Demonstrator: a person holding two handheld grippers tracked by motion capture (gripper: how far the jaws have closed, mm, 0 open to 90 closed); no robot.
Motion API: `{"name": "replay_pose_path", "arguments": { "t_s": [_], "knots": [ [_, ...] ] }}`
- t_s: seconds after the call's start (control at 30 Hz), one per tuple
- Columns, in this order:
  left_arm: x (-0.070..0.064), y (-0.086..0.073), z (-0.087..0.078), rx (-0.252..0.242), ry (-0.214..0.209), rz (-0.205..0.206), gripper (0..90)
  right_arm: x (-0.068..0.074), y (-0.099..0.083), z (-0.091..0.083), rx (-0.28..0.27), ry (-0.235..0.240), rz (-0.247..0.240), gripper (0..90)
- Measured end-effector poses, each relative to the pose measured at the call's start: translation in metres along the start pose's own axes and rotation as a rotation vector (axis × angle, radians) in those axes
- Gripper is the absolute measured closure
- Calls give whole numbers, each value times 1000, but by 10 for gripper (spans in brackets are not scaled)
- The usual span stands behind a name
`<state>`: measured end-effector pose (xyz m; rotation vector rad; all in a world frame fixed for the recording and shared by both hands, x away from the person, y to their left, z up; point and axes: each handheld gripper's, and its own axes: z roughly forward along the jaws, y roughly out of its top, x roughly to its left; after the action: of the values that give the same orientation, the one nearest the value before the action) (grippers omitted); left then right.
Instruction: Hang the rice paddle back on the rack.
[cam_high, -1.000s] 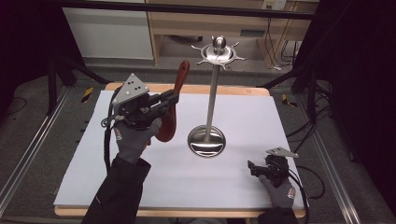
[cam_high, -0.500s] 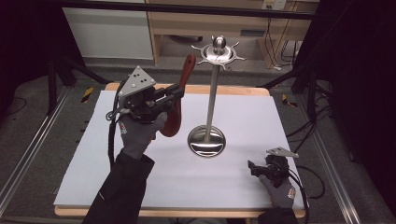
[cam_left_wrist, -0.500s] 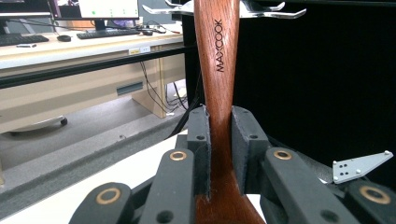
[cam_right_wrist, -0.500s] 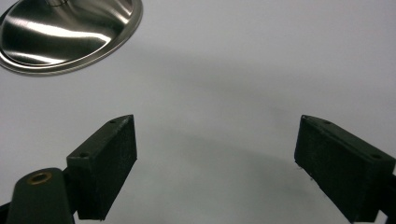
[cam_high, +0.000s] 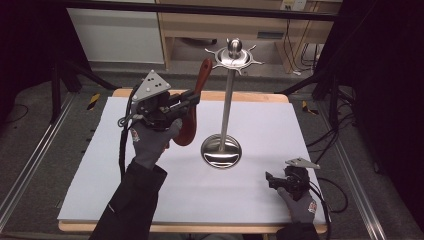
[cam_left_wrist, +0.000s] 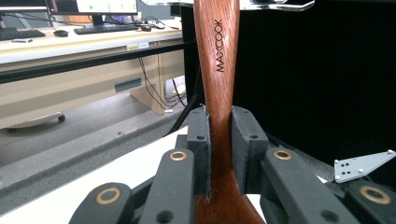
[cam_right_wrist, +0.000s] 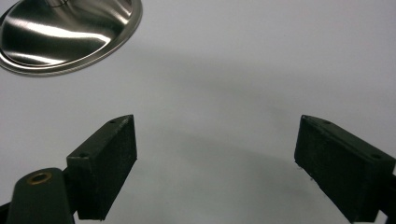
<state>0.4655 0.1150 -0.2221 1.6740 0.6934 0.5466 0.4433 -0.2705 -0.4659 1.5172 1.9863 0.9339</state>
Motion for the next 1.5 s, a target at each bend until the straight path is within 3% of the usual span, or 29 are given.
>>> {"name": "replay_pose_path", "arguments": {
  "t_s": [0.67, 1.5],
  "knots": [
    [1, -2, 14, 19, -12, -5, 782, 0, 0, 0, 2, 4, 4, 133],
    [0, 1, 43, 69, -8, 1, 783, 0, 0, 0, 3, 4, 10, 133]
  ]
}}
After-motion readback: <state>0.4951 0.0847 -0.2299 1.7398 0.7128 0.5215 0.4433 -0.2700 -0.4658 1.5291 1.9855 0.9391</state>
